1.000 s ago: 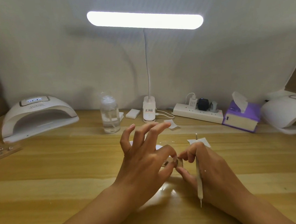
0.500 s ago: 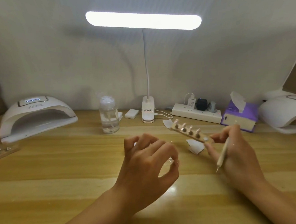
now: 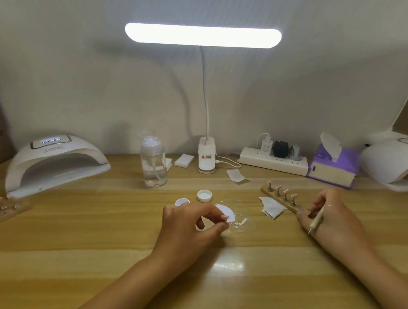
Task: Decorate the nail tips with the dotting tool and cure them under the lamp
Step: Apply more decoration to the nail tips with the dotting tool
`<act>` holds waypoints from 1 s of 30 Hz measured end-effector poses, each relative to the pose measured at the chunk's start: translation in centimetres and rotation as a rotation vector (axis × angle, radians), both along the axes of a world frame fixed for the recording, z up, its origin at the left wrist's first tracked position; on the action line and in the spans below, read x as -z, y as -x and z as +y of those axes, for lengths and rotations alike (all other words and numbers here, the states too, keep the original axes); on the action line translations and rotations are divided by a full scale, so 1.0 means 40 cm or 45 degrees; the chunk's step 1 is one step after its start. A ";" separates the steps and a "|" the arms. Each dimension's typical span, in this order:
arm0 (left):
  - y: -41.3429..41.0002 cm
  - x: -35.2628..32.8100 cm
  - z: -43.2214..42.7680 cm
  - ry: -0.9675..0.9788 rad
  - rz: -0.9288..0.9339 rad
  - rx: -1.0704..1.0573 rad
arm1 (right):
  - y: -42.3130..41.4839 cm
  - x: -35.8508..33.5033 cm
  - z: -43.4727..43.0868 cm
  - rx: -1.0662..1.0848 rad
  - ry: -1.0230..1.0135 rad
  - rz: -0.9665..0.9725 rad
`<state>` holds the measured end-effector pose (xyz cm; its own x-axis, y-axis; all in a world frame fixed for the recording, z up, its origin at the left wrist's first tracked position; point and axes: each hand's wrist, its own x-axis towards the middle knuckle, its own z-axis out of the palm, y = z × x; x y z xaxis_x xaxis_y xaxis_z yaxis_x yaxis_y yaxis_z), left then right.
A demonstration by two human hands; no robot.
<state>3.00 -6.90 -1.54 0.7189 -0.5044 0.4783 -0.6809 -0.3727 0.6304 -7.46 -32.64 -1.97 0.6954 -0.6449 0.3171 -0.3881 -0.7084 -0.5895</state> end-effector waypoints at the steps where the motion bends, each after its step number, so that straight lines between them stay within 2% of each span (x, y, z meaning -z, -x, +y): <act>1: 0.000 -0.003 -0.001 0.000 0.032 0.003 | 0.001 -0.003 0.004 -0.001 -0.001 0.008; 3: 0.000 -0.006 0.001 -0.001 0.080 0.014 | 0.006 -0.012 0.013 0.000 0.023 -0.029; 6: -0.001 -0.005 0.003 -0.015 0.122 0.012 | 0.019 -0.038 0.037 -0.085 0.070 -0.378; 7: -0.002 -0.004 0.003 -0.029 0.128 0.013 | 0.022 -0.050 0.053 -0.136 0.014 -0.514; 9: -0.002 -0.005 0.002 -0.073 0.120 0.008 | 0.015 -0.069 0.099 -0.230 -0.266 -0.669; 11: -0.001 -0.004 0.001 -0.114 0.105 0.002 | -0.011 -0.076 0.140 -0.301 -0.498 -0.599; 14: -0.005 0.002 0.004 -0.101 0.130 -0.008 | -0.058 -0.074 0.184 -0.396 -0.653 -0.403; 17: -0.008 0.002 0.004 -0.108 0.140 0.003 | -0.086 -0.050 0.208 -0.416 -0.770 -0.378; 20: -0.016 0.008 0.002 -0.101 0.124 0.008 | -0.099 -0.025 0.220 -0.378 -0.782 -0.357; 27: -0.022 0.017 0.000 -0.102 0.120 0.064 | -0.110 -0.017 0.226 -0.414 -0.570 -0.122; 30: -0.024 0.020 0.001 -0.092 0.127 0.061 | -0.106 -0.024 0.224 -0.393 -0.568 -0.130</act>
<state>3.94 -6.86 -2.33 0.7352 -0.5699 0.3670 -0.6345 -0.3879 0.6686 -3.23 -23.66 -1.02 0.8534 -0.5034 0.1351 -0.1274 -0.4527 -0.8825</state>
